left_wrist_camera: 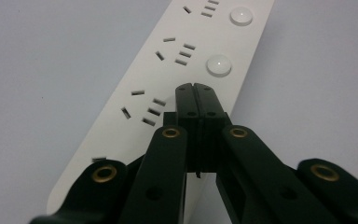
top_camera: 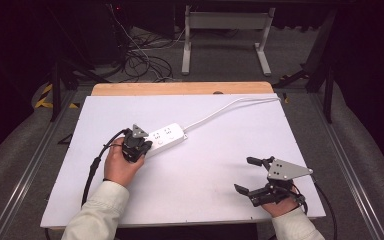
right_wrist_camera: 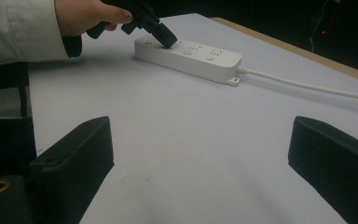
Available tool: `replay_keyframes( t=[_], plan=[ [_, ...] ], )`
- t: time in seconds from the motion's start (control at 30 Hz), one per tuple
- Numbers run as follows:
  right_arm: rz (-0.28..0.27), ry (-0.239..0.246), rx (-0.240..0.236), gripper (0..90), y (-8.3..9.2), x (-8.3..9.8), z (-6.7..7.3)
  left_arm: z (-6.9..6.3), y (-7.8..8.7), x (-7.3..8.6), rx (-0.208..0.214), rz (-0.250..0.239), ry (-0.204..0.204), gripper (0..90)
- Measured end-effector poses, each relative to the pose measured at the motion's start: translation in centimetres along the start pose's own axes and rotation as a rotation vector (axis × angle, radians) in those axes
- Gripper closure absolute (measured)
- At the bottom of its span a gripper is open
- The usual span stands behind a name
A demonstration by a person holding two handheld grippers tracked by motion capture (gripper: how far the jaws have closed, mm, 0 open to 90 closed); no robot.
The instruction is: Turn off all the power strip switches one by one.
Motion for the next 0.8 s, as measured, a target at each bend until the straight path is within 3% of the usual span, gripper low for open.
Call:
replay_keyframes(
  t=[0.23, 0.3, 0.33, 0.43, 0.6, 0.8],
  plan=[
    [0.000, -0.002, -0.002, 7.0, 0.0, 0.0, 0.1, 0.4, -0.2, 0.2, 0.029, -0.017, 0.028, 90.0],
    [0.002, 0.000, -0.002, 7.0, 0.0, 0.0, 0.1, 0.1, -0.1, 0.1, 0.008, -0.010, 0.014, 90.0],
    [0.001, 0.000, -0.001, 7.0, 0.0, 0.0, 0.0, -0.1, 0.4, -0.4, -0.045, -0.032, -0.017, 90.0],
    [-0.004, -0.004, -0.002, 7.0, 0.0, 0.0, -0.1, 0.1, 0.9, -1.0, -0.017, -0.063, 0.011, 90.0],
    [-0.005, -0.003, -0.004, 7.0, 0.0, 0.0, -0.3, 0.1, 1.3, -1.1, 0.004, -0.057, 0.025, 90.0],
    [0.002, -0.001, -0.003, 7.0, 0.0, 0.1, -0.1, -0.4, 2.8, -2.1, 0.013, -0.092, 0.009, 90.0]
  ],
)
Point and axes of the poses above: each handheld gripper's, and its own axes: y roughly backward along the jaws, x roughly out of its underside, z roughly to its left, the point moved 3 cm from there along -y, roughly forward along the jaws, and after that the axes turned 1 degree about -y, right-handed, at the moved point
